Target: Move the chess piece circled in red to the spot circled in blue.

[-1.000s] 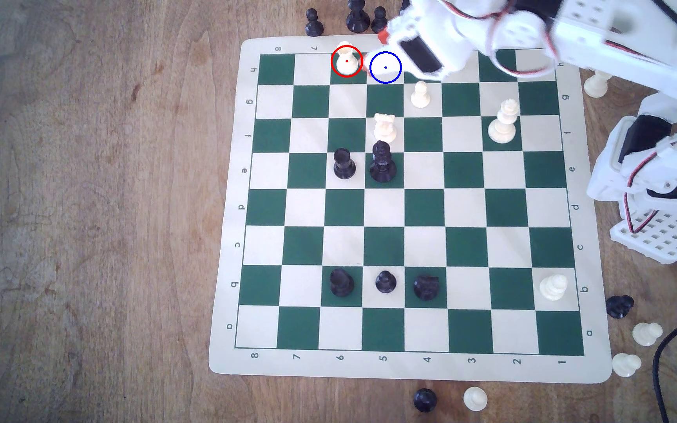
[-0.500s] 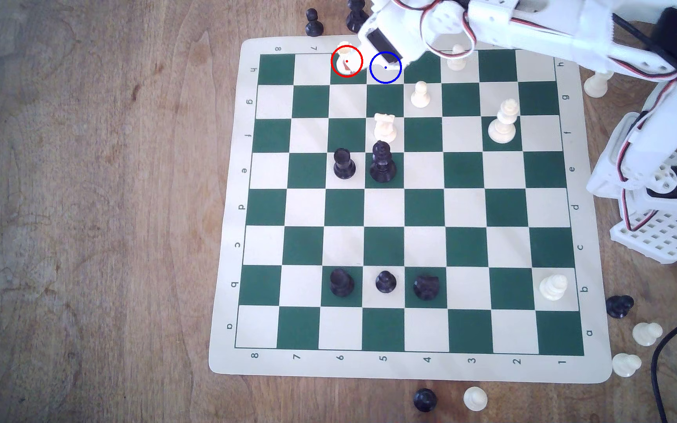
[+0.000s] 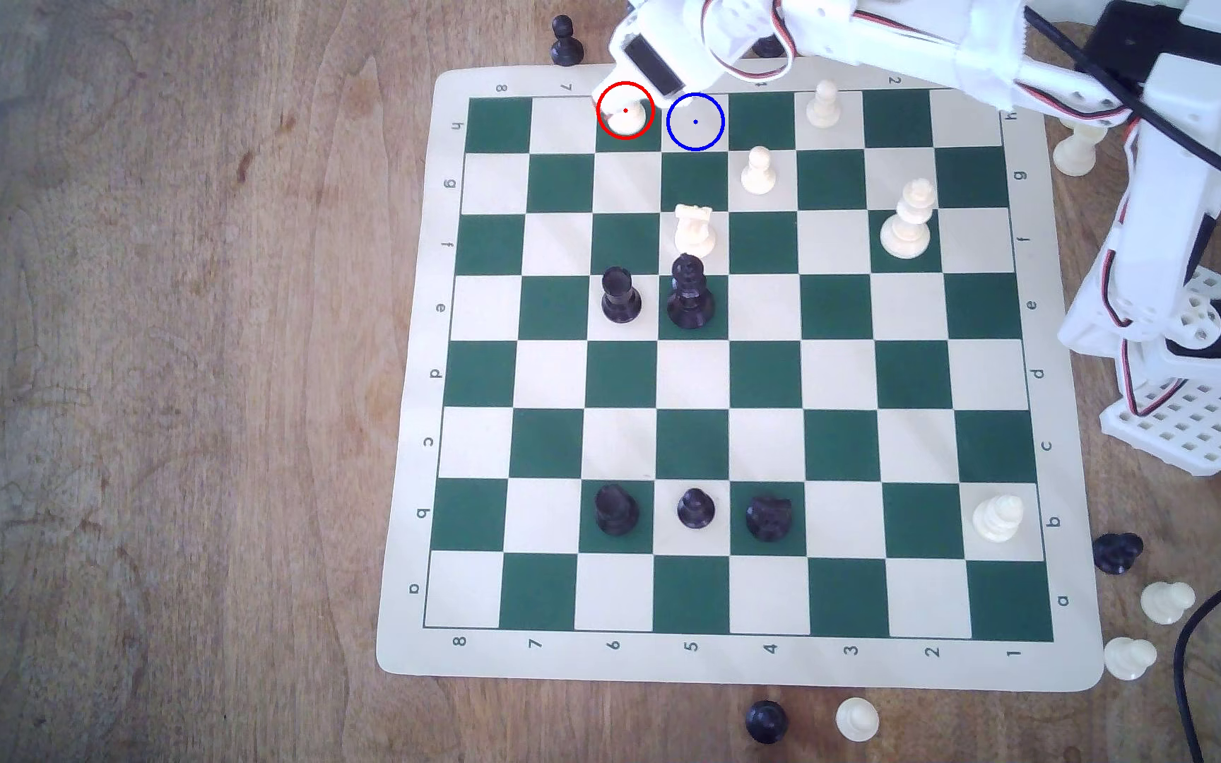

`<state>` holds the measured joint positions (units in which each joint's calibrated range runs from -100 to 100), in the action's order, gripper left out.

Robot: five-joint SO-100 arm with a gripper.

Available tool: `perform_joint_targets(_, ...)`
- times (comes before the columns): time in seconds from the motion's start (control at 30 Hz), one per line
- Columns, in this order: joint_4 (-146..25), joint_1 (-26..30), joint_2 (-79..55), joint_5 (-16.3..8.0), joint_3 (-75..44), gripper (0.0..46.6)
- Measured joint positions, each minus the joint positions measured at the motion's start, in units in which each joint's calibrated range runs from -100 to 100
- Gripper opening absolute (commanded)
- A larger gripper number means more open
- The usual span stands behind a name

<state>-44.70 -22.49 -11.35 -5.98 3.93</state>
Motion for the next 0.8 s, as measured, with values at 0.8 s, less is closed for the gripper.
perform_joint_targets(0.8,0.3,-1.1,-8.0,2.1,-3.6,17.9)
